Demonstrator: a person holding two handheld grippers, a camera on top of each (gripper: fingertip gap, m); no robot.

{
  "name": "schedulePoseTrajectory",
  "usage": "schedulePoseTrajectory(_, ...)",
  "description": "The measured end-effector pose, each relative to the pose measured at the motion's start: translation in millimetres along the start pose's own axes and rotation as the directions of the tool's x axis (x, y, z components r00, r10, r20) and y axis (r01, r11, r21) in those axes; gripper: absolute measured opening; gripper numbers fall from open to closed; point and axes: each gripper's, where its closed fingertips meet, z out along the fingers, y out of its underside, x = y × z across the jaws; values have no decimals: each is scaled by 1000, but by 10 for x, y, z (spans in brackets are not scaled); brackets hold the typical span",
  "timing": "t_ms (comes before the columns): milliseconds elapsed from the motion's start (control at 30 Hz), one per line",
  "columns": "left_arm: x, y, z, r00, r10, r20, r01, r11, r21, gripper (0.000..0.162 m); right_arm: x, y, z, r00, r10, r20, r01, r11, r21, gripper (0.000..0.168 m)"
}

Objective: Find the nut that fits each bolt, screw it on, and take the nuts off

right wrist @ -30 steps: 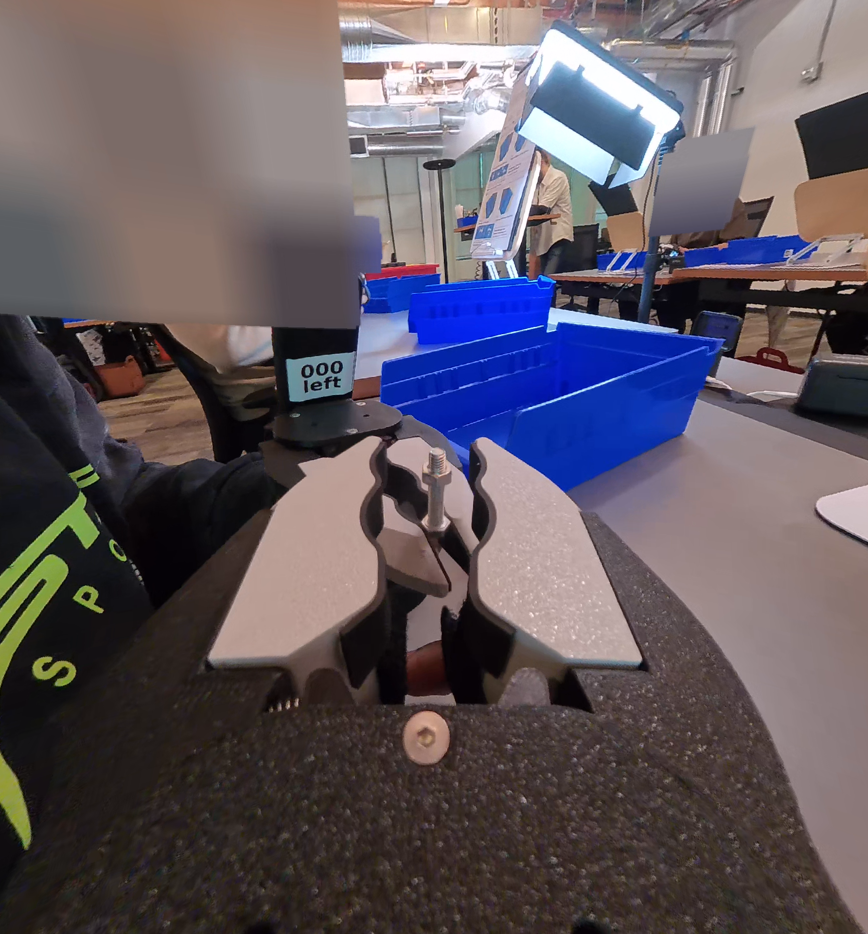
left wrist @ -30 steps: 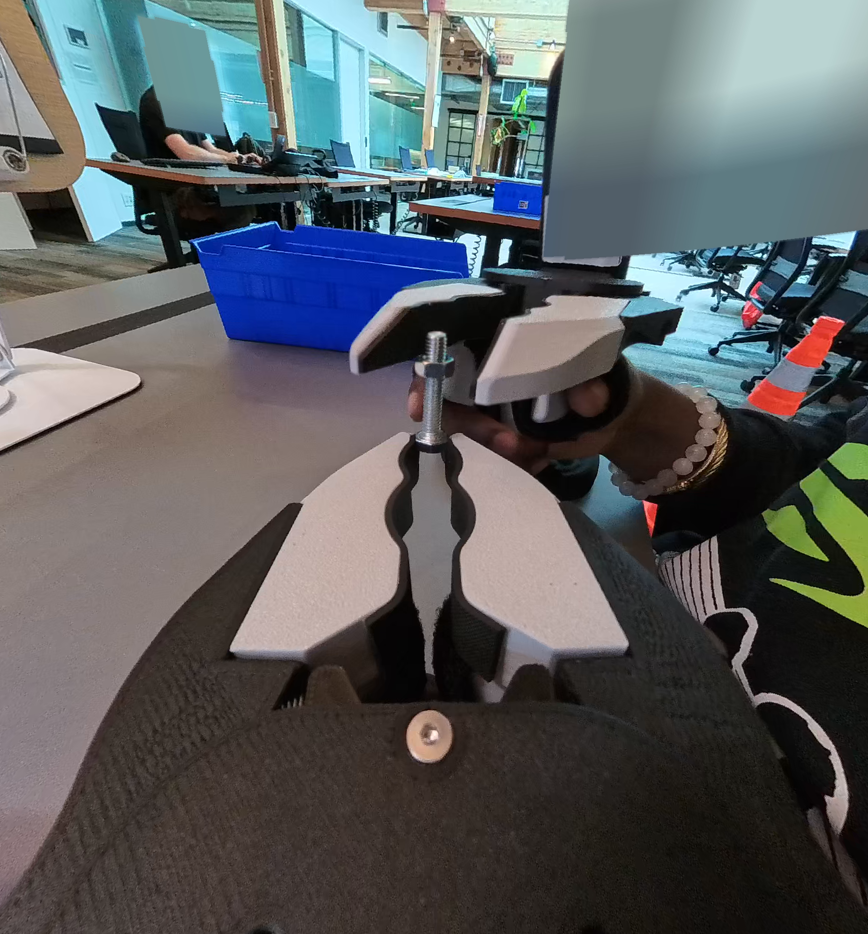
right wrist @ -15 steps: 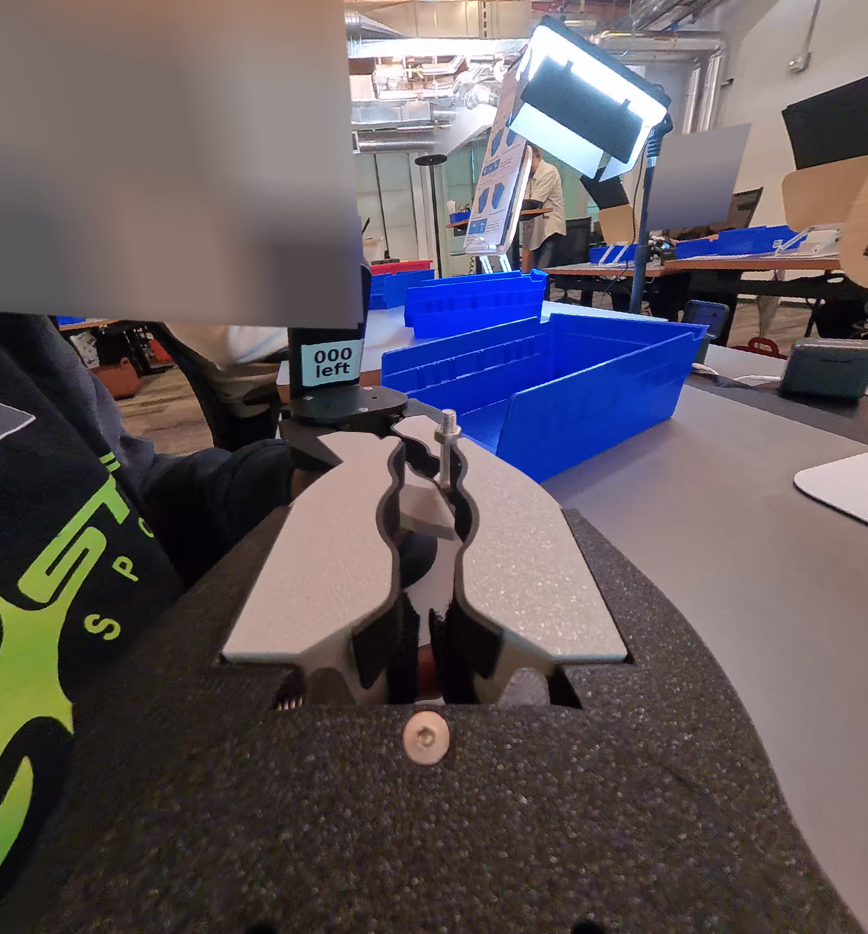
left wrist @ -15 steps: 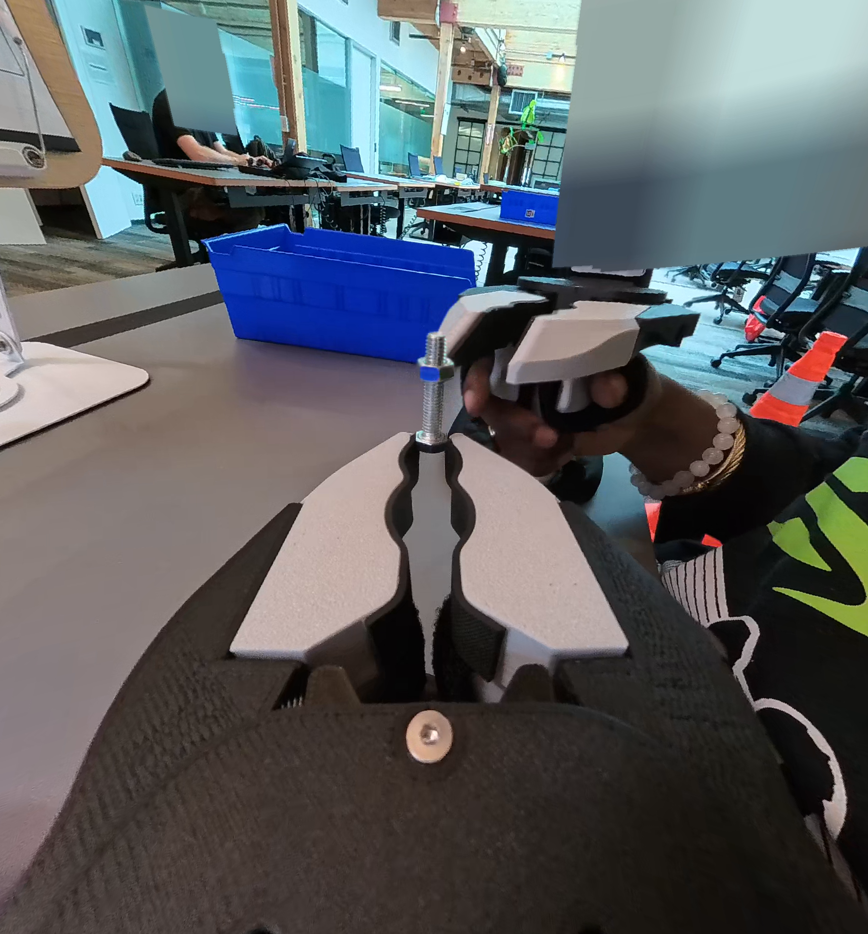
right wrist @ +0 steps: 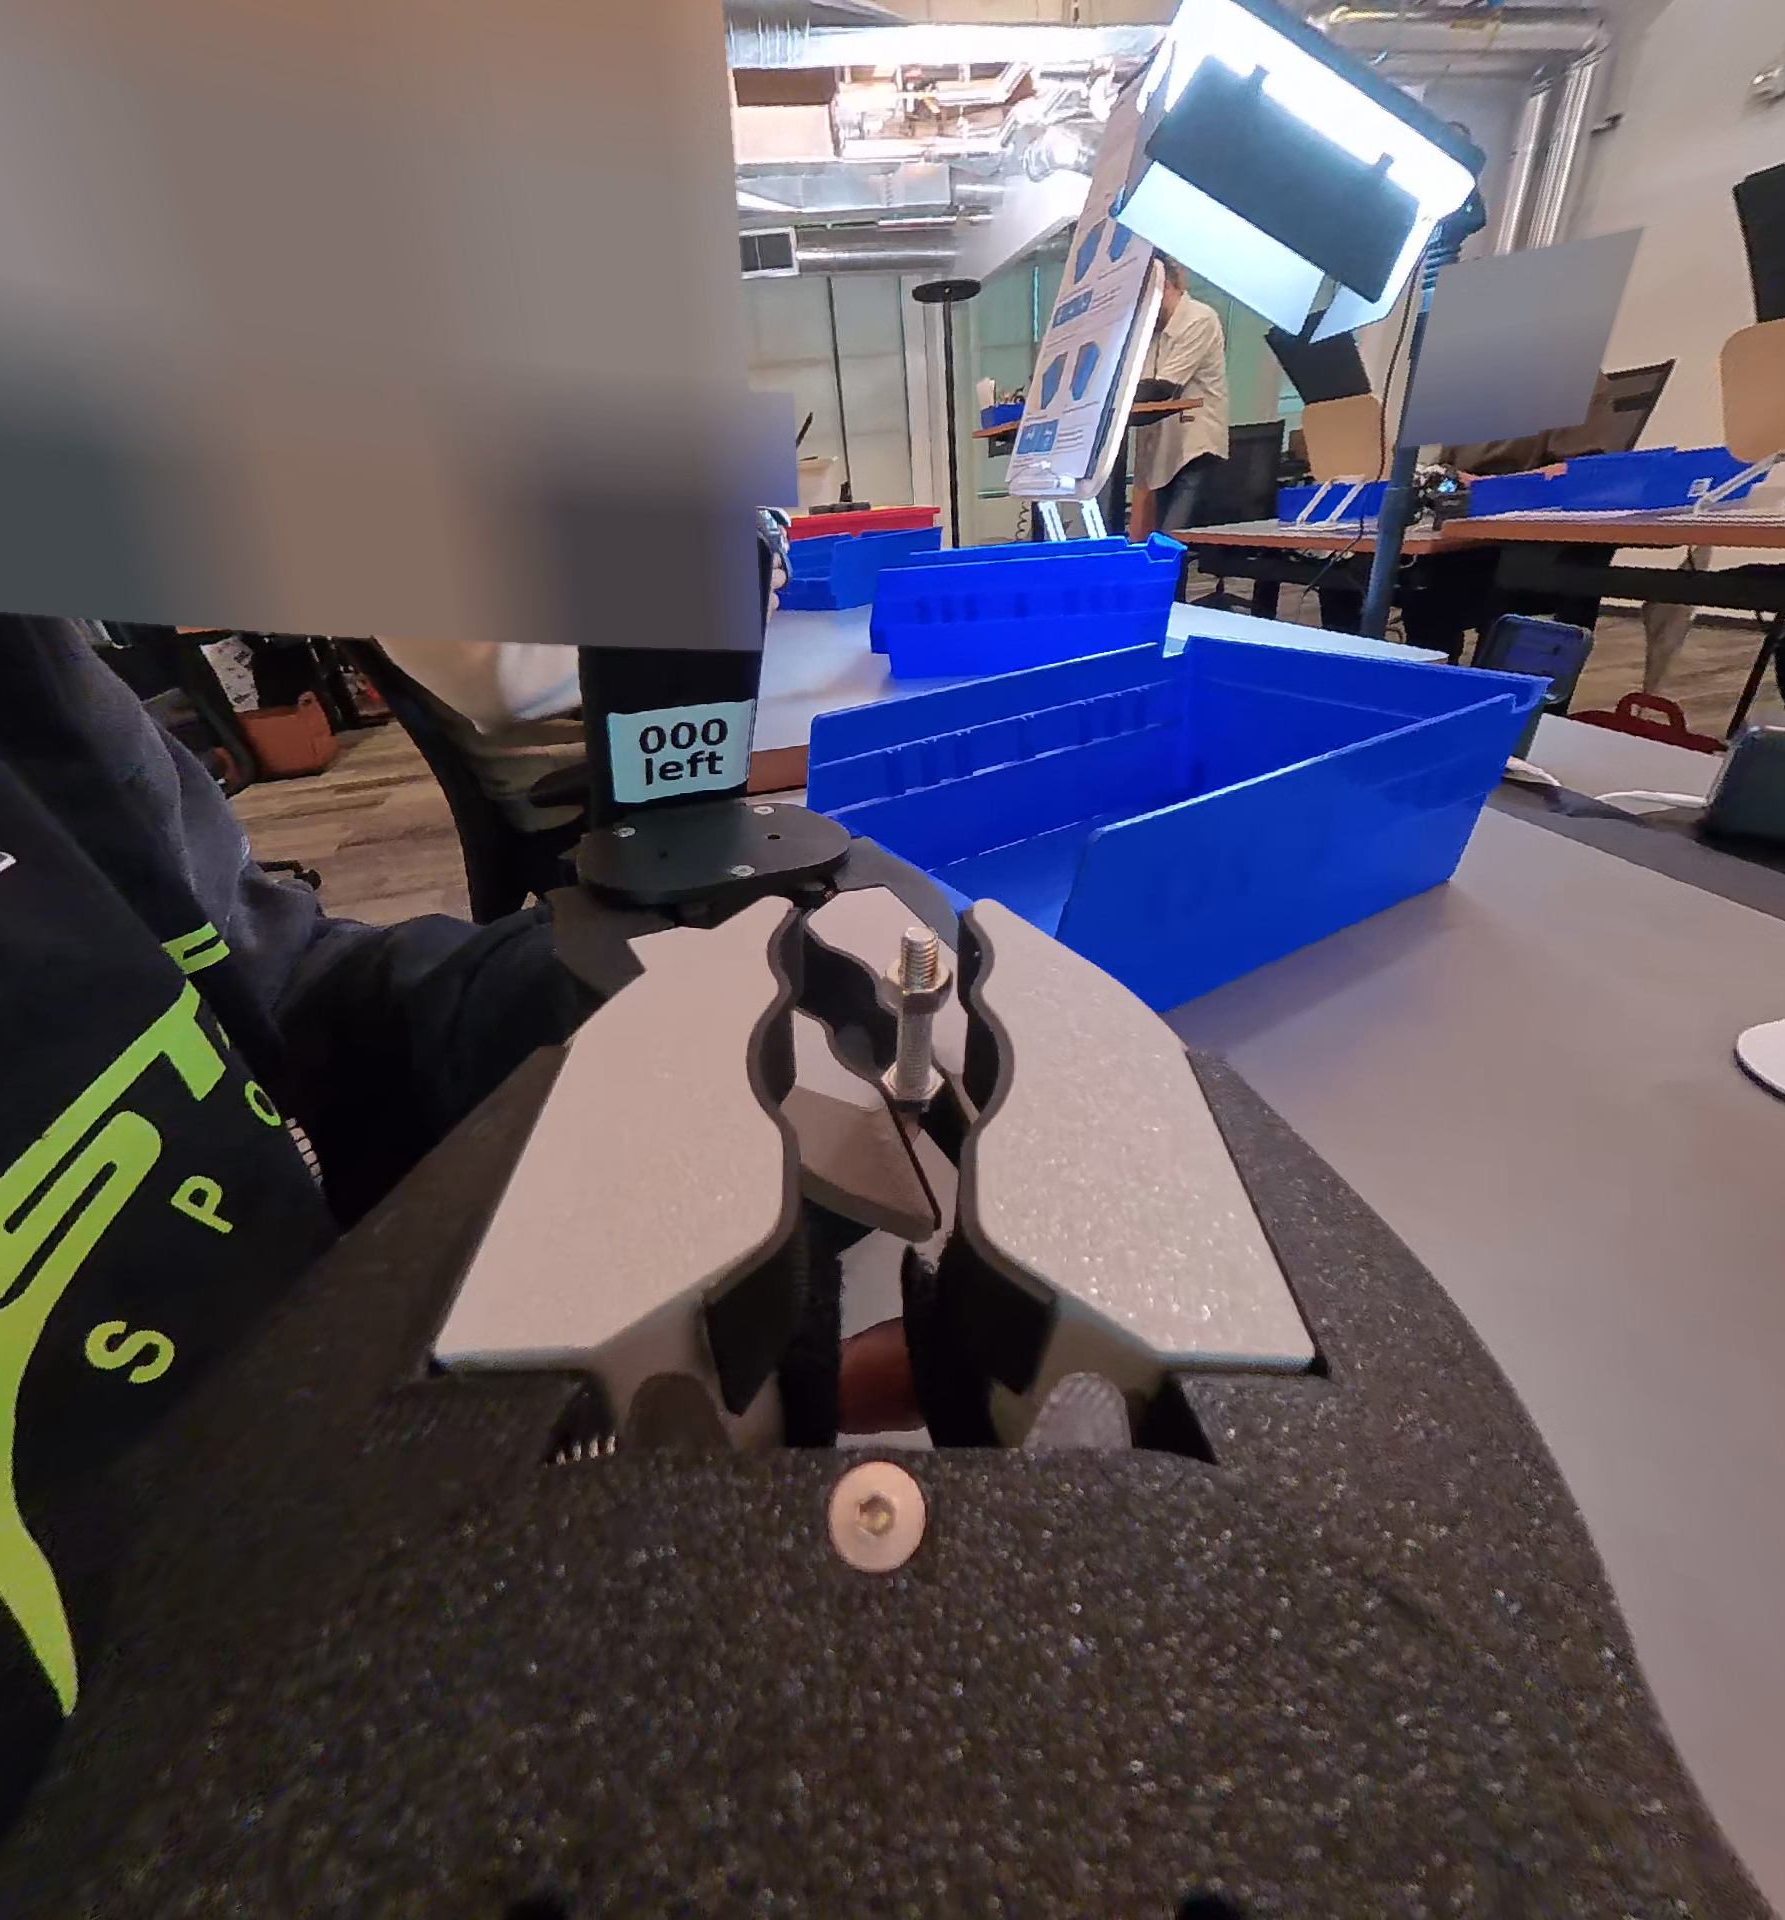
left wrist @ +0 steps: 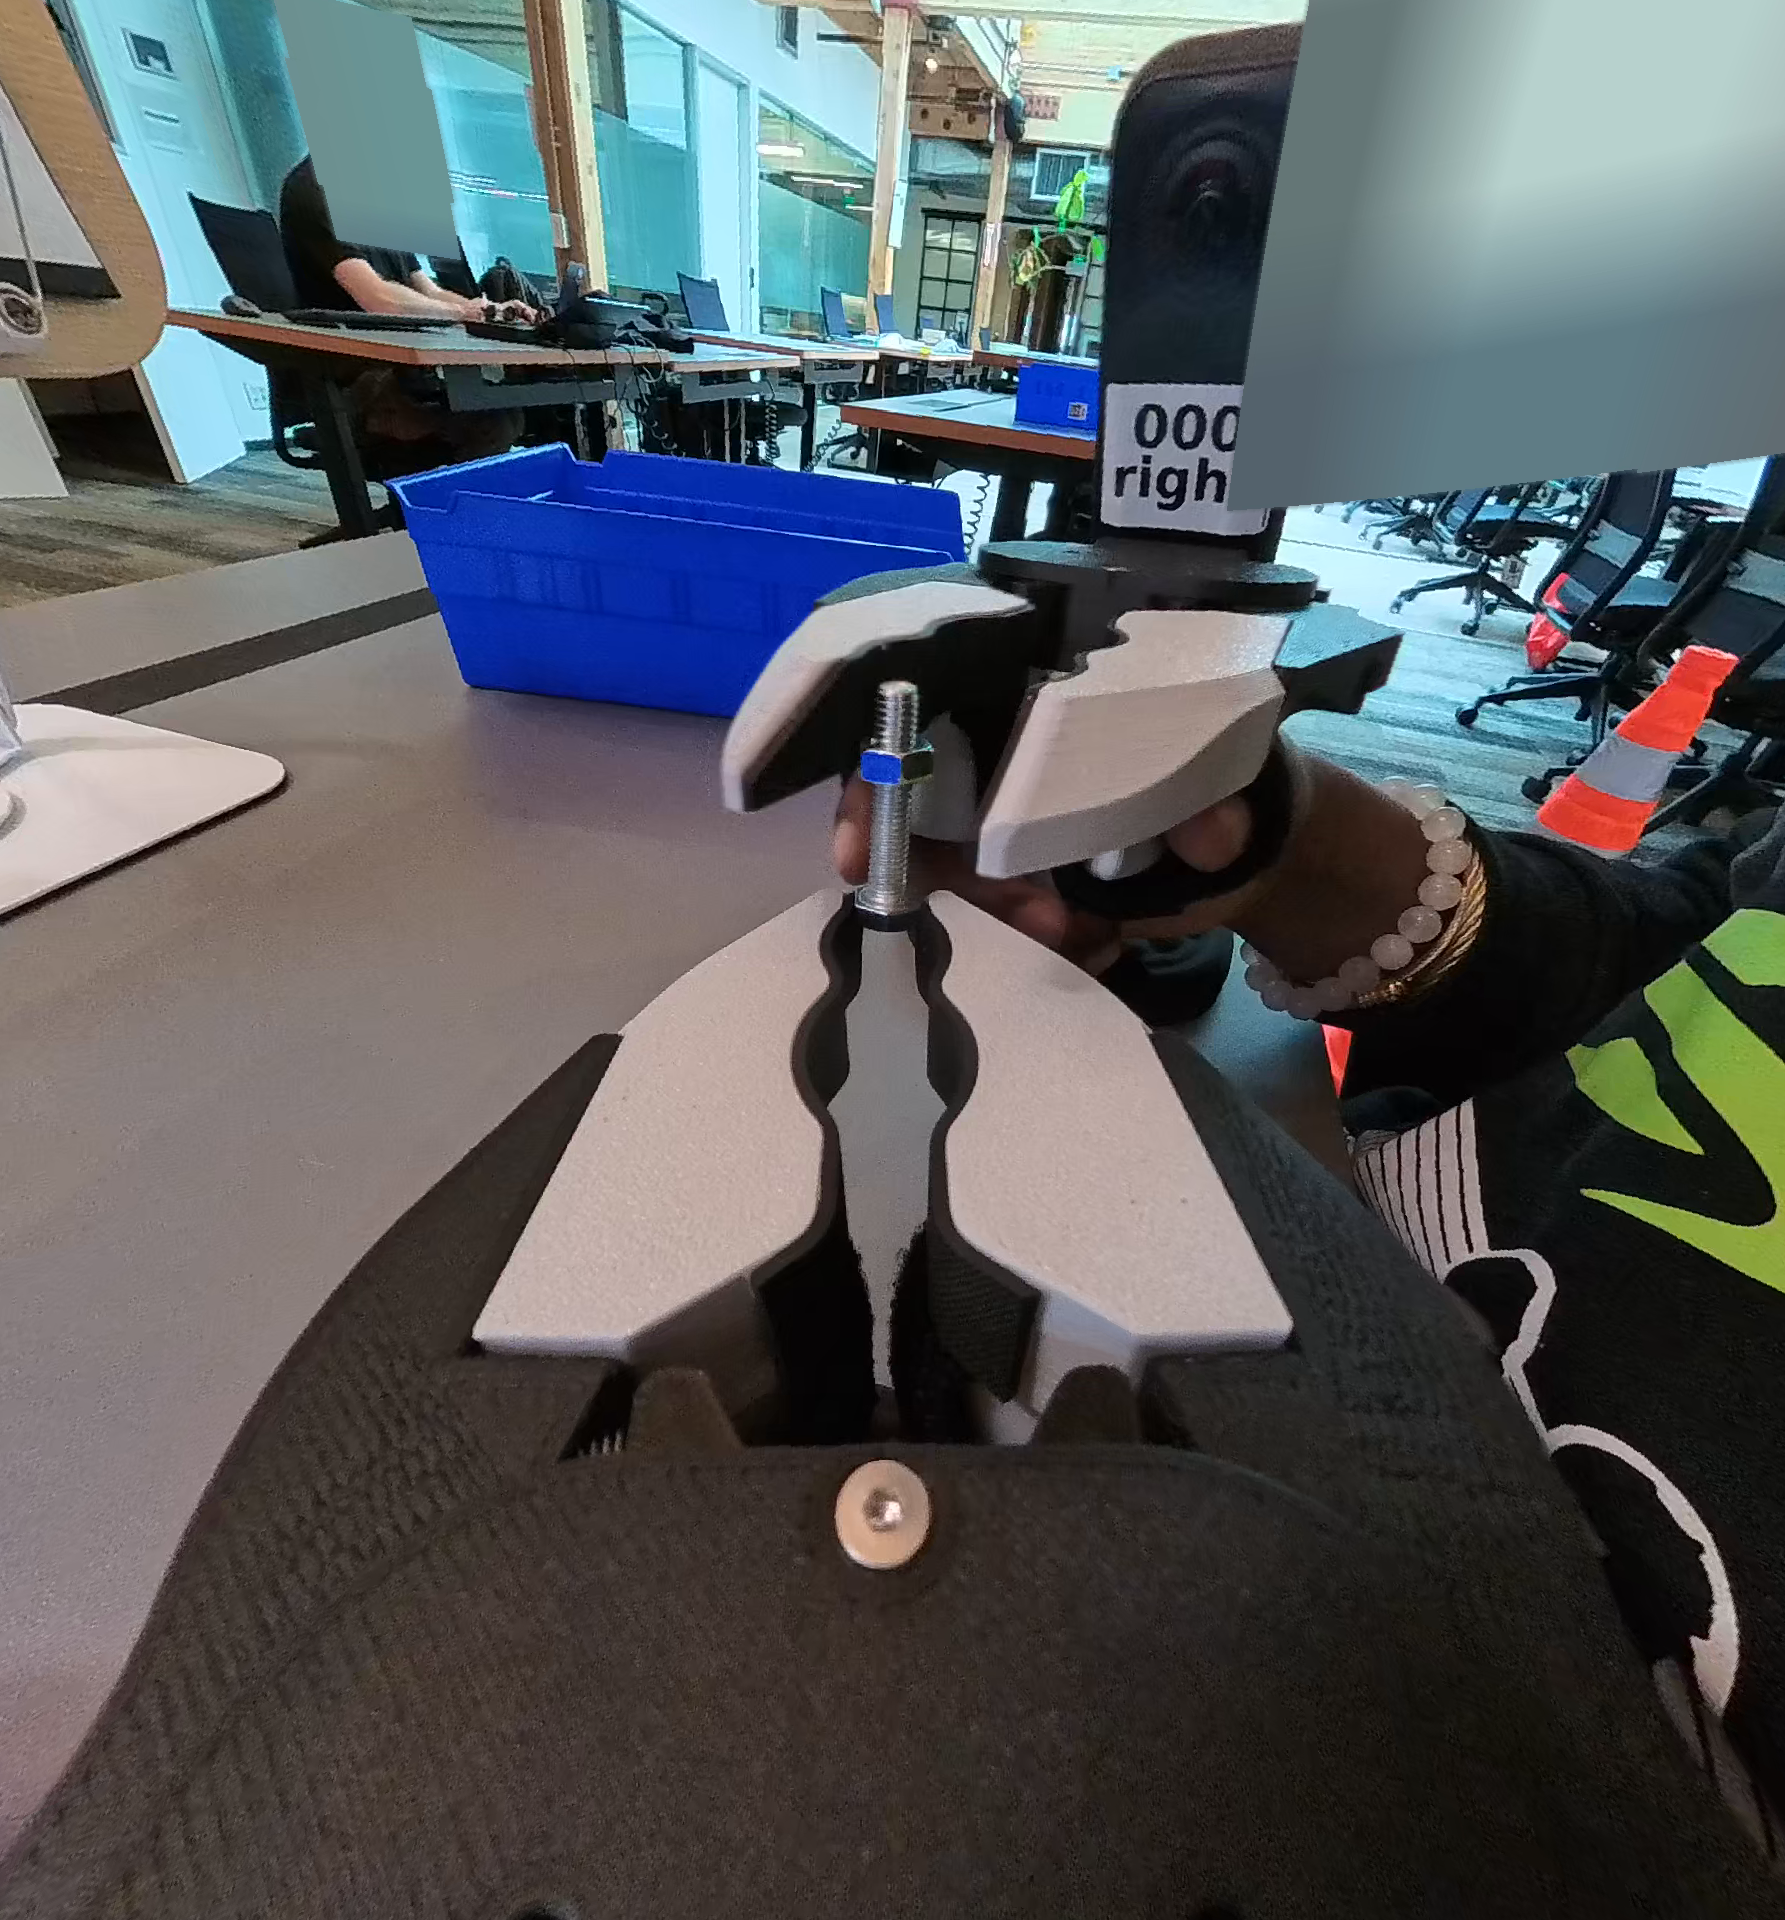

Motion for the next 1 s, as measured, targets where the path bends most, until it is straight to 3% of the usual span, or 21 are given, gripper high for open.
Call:
schedulePoseTrajectory(467,-29,-10,-8,1000,-10,16,10,1000,8,10,-9,-24,-412,997,-9,-75,6,999,-32,13)
schedulePoseTrajectory(633,-14,5,4,1000,6,16,-6,1000,-6,10,49,-149,-350,995,-28,-98,21,997,-69,12)
schedulePoseTrajectory(1000,11,23,18,1000,23,9,-23,1000,-20,10,71,-57,-224,996,-42,-84,28,987,-161,6)
